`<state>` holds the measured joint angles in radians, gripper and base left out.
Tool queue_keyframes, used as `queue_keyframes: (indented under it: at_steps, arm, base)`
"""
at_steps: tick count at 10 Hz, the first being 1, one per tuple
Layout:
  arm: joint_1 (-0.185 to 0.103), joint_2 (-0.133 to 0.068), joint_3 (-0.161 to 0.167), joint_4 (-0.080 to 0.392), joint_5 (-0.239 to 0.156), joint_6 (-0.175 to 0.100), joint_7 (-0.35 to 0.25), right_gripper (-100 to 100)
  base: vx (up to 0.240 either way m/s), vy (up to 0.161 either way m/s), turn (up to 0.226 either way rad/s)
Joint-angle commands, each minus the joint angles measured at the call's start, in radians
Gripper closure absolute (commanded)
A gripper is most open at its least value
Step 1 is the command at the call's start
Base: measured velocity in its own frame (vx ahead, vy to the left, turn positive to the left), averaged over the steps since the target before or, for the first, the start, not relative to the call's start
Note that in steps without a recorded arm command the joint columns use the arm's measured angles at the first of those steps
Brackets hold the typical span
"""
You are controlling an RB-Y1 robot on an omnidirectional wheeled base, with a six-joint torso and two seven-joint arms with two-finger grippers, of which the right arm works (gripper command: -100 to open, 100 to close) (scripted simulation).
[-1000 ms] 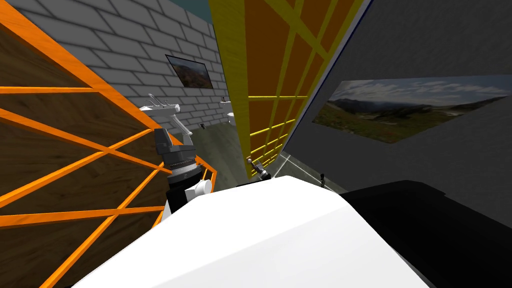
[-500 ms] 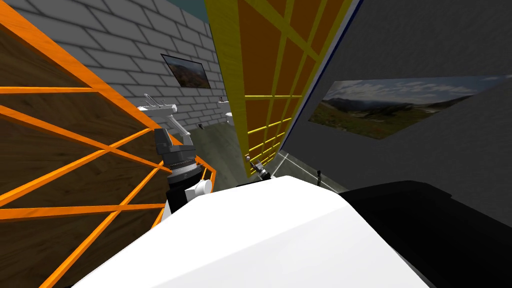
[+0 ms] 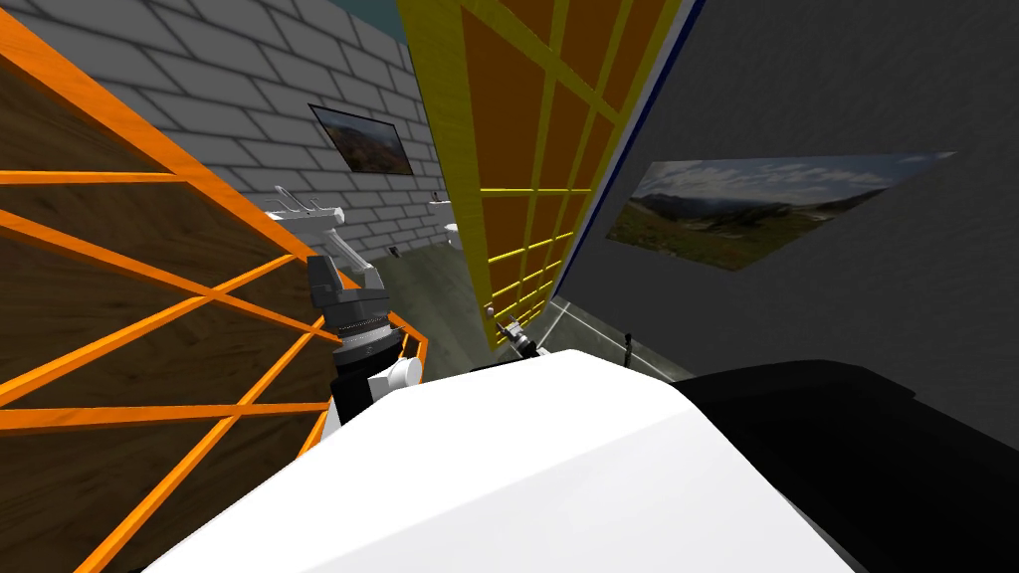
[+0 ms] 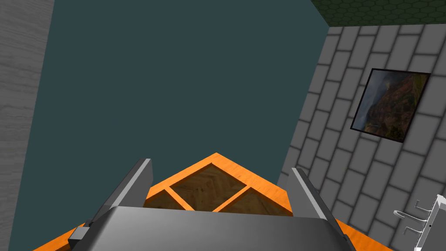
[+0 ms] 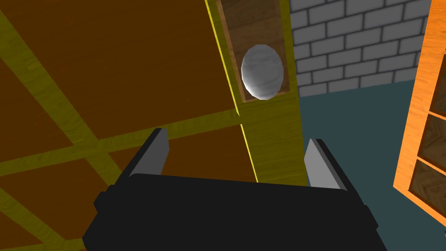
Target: Push the door open
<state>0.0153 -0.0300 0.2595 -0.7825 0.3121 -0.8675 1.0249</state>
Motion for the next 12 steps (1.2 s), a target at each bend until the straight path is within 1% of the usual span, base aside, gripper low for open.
queue_keyframes:
  at_steps: [1, 3, 4, 9, 12]
  arm:
    - [-0.004, 0.004, -0.002, 0.003, 0.005, 0.005, 0.029, -100]
    - [-0.026, 0.016, -0.01, 0.025, 0.02, 0.012, 0.092, -100]
    - [-0.026, 0.016, -0.01, 0.025, 0.02, 0.012, 0.097, -100]
    - [-0.07, 0.049, -0.028, 0.071, 0.052, 0.028, 0.238, -100]
    - [-0.086, 0.066, -0.034, 0.088, 0.063, 0.034, 0.29, -100]
  base:
    - [-0.056, -0.012, -0.027]
    - [-0.072, -0.014, -0.064]
    - [-0.055, -0.01, -0.021]
    - [-0.069, -0.016, -0.055]
    - [-0.059, -0.005, -0.039]
